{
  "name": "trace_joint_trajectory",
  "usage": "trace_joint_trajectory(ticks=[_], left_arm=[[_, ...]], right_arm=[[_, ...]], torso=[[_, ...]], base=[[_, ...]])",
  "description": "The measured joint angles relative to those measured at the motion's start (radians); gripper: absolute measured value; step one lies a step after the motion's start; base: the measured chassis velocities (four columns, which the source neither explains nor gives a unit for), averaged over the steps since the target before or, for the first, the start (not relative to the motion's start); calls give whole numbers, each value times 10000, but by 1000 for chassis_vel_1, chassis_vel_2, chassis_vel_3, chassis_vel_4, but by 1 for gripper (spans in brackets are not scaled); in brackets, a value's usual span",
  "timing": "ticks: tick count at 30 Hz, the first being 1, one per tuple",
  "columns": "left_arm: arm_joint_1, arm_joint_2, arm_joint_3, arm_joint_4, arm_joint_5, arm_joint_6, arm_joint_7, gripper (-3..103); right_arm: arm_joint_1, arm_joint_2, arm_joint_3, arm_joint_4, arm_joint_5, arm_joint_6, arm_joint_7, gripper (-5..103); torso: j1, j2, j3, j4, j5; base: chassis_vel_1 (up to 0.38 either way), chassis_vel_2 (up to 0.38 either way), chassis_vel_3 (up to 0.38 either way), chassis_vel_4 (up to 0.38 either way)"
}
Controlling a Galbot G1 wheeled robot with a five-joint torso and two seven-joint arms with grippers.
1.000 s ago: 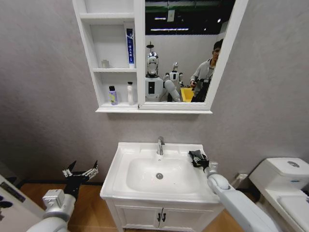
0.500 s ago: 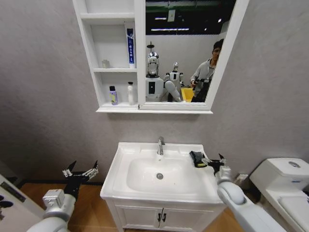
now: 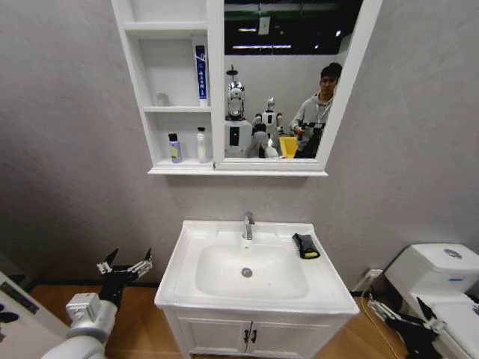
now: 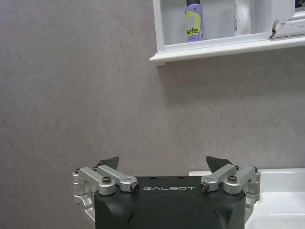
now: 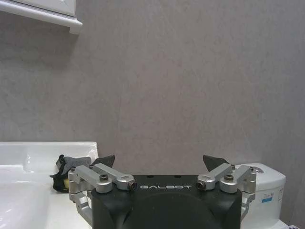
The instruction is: Move facial cleanser and shampoo from washbasin to cabinet, then wipe washbasin with towel.
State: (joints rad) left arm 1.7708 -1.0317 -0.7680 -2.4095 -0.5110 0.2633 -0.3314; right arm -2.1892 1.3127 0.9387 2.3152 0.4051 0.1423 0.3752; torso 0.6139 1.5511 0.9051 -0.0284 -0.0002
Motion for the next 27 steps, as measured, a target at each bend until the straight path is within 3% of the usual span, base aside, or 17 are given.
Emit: trace_joint_trajectory(ticks=[5, 10, 27], left_arm=[[0, 0, 0, 0, 0, 0, 0, 100], [0, 0, 0, 0, 0, -1, 0, 100], [0, 0, 0, 0, 0, 0, -1, 100]], right_arm=[[-52, 192, -46, 68, -59, 129, -13, 100], [-46, -119, -109, 315, 363, -23, -184, 100], [23, -202, -153, 294, 447, -96, -240, 100]], torso=[[2, 0, 1, 1, 3], [3, 0, 2, 3, 2], [3, -2, 2, 0, 2]], base=[[0, 0, 0, 0], [0, 0, 0, 0], [0, 0, 0, 0]])
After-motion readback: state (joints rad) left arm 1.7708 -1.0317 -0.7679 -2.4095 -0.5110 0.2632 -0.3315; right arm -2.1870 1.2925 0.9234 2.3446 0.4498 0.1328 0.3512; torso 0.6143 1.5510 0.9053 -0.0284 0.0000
